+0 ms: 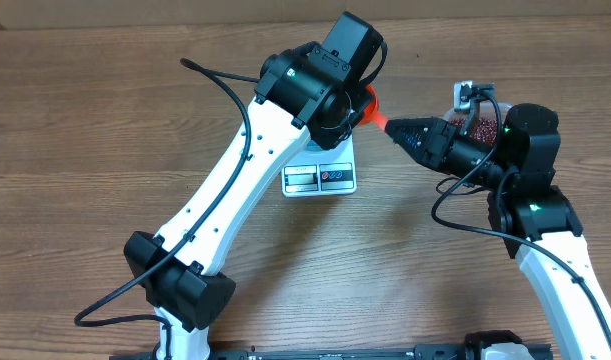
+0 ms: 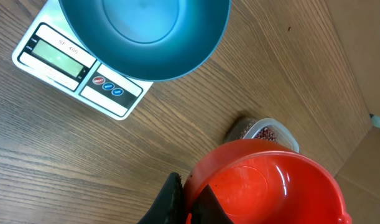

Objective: Scoop item into bowl and weigh 150g on scale
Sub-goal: 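Carry the scoop over the bowl toward the right gripper, then grasp the scoop handle with the right gripper, release left gripper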

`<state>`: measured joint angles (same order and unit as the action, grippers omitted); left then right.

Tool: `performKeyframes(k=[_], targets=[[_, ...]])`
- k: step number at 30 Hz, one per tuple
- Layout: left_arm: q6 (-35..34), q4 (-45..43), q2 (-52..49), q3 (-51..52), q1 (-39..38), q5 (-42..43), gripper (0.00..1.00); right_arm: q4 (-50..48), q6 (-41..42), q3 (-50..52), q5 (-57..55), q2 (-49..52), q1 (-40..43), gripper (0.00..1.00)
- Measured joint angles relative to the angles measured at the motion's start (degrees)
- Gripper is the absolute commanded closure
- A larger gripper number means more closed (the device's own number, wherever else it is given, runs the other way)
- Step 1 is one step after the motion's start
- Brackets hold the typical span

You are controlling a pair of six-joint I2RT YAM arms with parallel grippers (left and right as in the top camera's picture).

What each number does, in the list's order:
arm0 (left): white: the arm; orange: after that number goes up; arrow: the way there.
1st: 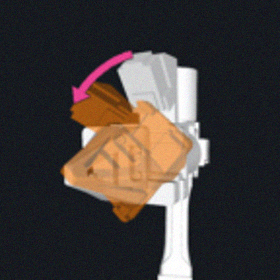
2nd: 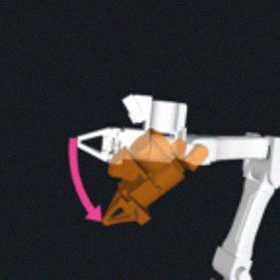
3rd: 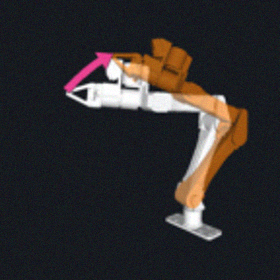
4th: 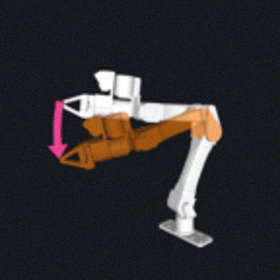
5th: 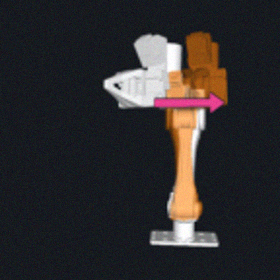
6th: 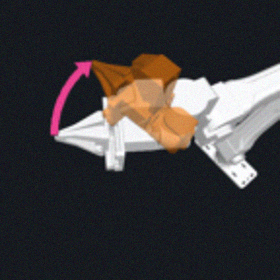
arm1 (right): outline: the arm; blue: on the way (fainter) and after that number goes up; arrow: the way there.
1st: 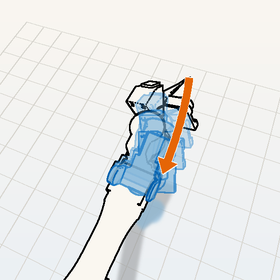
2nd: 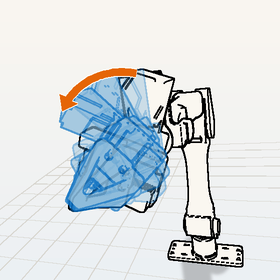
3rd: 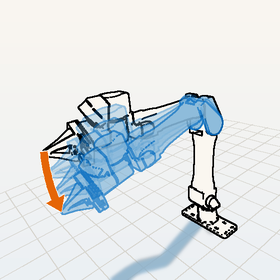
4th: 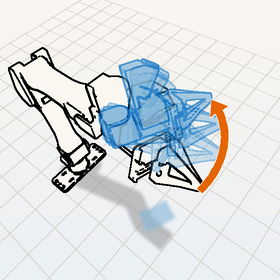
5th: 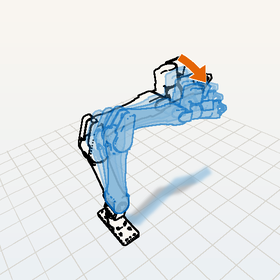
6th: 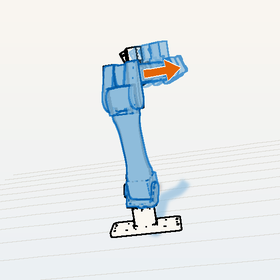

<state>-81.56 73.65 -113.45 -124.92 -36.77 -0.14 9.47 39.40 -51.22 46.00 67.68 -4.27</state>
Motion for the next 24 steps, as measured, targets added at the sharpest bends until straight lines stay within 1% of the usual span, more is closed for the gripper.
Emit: performKeyframes(k=[9,24], targets=[[0.0,-0.02,0.0,0.0,0.0,1.86,0.95,-0.92,1.14,0.0,-0.66,0.0,0.0,0.82],[-0.04,-0.02,0.0,0.0,-0.02,3.85,0.95,-1.33,2.4,0.0,-1.05,0.0,-1.4,0.85]])
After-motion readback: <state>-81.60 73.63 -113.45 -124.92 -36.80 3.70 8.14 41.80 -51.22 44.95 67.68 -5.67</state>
